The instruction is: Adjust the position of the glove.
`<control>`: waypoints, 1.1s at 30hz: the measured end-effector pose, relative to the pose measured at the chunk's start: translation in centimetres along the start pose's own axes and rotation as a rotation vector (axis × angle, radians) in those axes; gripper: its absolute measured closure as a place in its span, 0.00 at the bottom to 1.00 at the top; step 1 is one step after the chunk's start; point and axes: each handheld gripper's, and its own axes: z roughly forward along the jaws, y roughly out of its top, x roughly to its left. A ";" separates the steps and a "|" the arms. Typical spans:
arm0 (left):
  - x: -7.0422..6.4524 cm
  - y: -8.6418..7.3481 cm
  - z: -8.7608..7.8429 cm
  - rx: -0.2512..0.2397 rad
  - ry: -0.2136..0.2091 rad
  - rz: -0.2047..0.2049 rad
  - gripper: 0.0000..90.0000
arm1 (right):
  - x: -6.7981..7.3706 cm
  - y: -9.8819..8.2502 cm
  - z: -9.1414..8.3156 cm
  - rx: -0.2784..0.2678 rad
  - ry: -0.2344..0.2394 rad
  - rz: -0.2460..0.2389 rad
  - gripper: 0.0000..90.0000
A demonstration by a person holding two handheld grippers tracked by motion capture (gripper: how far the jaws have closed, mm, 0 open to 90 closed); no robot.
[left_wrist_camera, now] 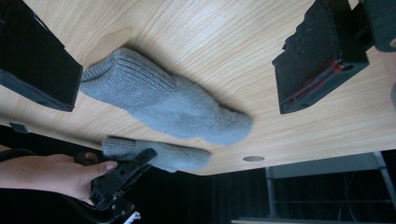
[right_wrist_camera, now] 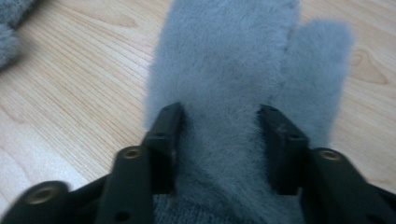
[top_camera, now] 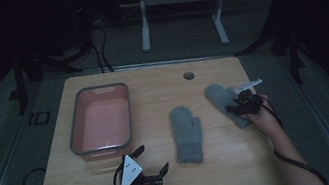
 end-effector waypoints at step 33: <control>0.0 0.0 0.0 0.004 -0.001 -0.005 0.01 | 9.7 -3.9 -7.9 -0.171 -0.271 0.446 0.88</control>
